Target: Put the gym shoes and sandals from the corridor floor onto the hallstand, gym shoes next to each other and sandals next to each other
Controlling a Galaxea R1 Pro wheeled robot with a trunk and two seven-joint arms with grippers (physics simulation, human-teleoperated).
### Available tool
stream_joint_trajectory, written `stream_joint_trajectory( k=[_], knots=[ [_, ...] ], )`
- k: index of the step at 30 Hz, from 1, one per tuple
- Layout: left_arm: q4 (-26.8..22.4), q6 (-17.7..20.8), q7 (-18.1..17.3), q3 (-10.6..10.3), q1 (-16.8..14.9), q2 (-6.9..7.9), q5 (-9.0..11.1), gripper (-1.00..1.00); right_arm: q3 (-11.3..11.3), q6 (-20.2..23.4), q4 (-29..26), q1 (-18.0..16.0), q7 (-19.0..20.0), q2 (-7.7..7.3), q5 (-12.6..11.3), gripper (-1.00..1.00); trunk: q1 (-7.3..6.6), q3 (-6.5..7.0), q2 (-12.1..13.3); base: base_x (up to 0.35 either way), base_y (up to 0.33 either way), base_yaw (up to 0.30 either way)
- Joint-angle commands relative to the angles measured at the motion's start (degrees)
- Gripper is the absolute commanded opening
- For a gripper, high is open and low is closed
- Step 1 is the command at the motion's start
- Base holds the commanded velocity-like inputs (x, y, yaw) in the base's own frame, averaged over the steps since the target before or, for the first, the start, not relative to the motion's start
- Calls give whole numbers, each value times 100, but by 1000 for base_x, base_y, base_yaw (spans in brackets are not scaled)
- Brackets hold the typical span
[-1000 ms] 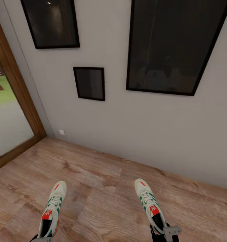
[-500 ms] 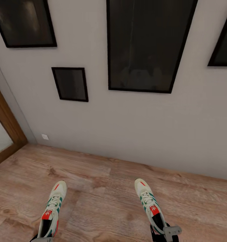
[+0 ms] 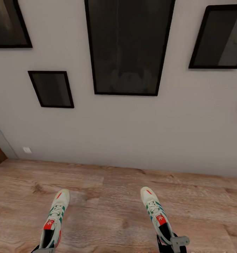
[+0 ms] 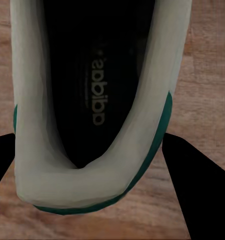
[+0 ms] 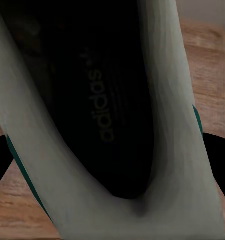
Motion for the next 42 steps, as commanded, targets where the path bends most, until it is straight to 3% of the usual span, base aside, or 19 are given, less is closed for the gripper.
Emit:
stream_joint_trajectory(
  k=[1, 42],
  knots=[
    [1, -18, -31, 52, -3, -2, -39, -100, -44, -21, 4, -6, 10, 5, 51, -100, -1, -5, -2, 0, 0, -282],
    [8, -10, -31, 52, -3, -3, -39, -100, -45, -21, 4, -3, 18, -2, 51, -100, -1, -5, -2, 0, 0, -283]
  ],
)
